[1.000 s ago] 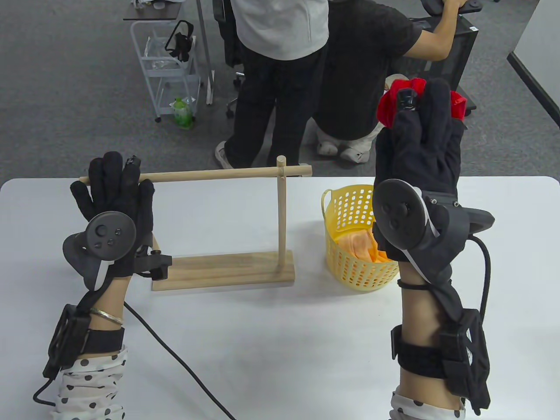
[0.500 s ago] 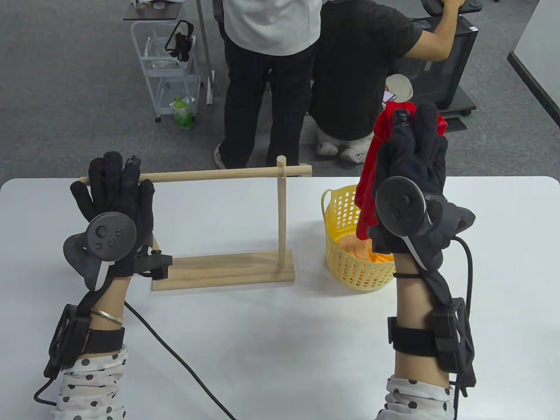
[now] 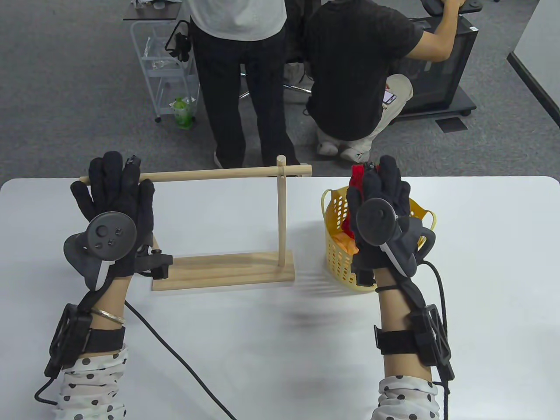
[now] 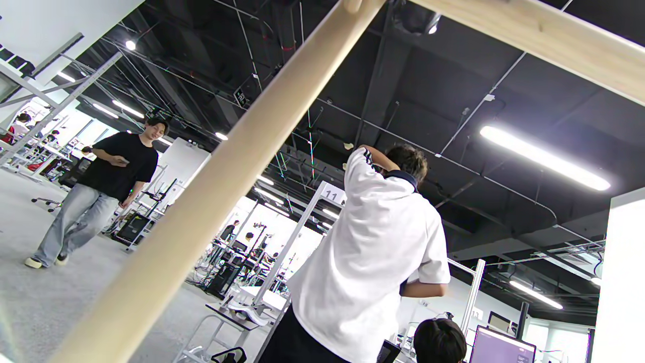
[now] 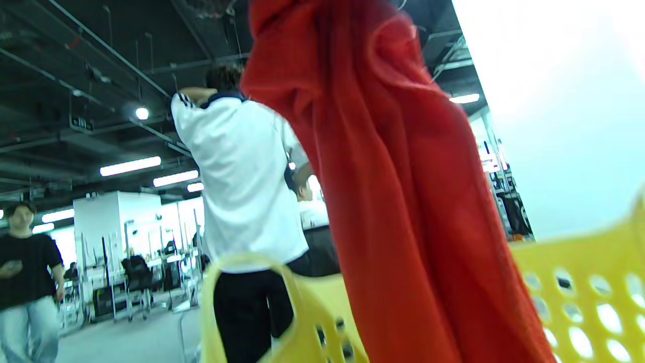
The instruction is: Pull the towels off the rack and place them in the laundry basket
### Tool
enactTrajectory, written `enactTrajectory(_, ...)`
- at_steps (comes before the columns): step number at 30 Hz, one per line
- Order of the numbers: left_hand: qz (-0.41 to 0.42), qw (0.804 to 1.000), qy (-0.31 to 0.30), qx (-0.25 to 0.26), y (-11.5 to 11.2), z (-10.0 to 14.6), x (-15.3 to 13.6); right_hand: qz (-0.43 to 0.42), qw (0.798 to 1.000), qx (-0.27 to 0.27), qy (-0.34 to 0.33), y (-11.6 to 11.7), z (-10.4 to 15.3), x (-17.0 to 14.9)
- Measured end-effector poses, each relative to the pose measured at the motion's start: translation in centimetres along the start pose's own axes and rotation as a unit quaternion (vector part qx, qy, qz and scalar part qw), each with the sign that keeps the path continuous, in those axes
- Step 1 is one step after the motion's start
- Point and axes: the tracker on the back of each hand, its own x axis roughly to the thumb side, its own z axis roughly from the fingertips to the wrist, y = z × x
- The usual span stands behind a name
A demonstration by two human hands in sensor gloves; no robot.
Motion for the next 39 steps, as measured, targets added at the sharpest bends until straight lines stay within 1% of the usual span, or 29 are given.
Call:
enactTrajectory(3, -0.001, 1.000, -0.001, 0.001, 0.0, 0.0, 0.0, 0.005, 1.000, 0.029, 0.006, 1.6, 0.5, -0.7)
enactTrajectory(5, -0.002, 1.000, -0.001, 0.001, 0.0, 0.1, 0.0, 0.013, 0.998, 0.058, 0.017, 2.7, 0.8, -1.2)
enactTrajectory(8, -0.003, 1.000, -0.002, 0.002, 0.0, 0.1, 0.0, 0.026, 0.996, 0.081, 0.023, 3.6, 1.1, -1.7)
enactTrajectory(9, -0.004, 1.000, -0.002, 0.002, 0.0, 0.1, 0.0, 0.032, 0.994, 0.102, 0.029, 4.0, 1.1, -1.8)
enactTrajectory(12, -0.005, 1.000, -0.001, 0.002, 0.0, 0.2, 0.0, 0.044, 0.977, 0.202, 0.051, 5.0, 1.1, -2.3)
enactTrajectory(14, -0.004, 1.000, -0.001, 0.001, 0.0, 0.2, 0.0, 0.049, 0.966, 0.244, 0.064, 5.6, 1.2, -2.6)
enactTrajectory(15, -0.005, 1.000, -0.001, 0.002, 0.0, 0.2, 0.0, 0.053, 0.964, 0.253, 0.067, 5.9, 1.3, -2.8)
enactTrajectory(19, -0.006, 1.000, -0.001, 0.002, 0.0, 0.2, 0.0, 0.061, 0.962, 0.256, 0.069, 6.7, 1.7, -3.4)
enactTrajectory(25, -0.007, 1.000, -0.001, 0.001, 0.0, 0.2, 0.1, 0.054, 0.961, 0.261, 0.073, 7.0, 2.3, -4.1)
enactTrajectory(27, 0.001, 1.000, 0.009, -0.010, 0.1, -0.3, 0.0, 0.050, 0.961, 0.261, 0.071, 7.0, 2.5, -4.2)
enactTrajectory(30, 0.025, 0.999, 0.017, -0.025, 0.4, -0.7, 0.1, 0.046, 0.964, 0.255, 0.065, 6.9, 2.9, -4.3)
enactTrajectory(33, 0.015, 0.999, 0.020, -0.031, 0.7, -0.8, 0.2, 0.042, 0.968, 0.243, 0.056, 6.9, 3.3, -4.3)
enactTrajectory(39, 0.027, 0.999, 0.020, -0.036, 1.2, -0.6, 0.4, 0.038, 0.973, 0.224, 0.049, 7.0, 3.9, -4.4)
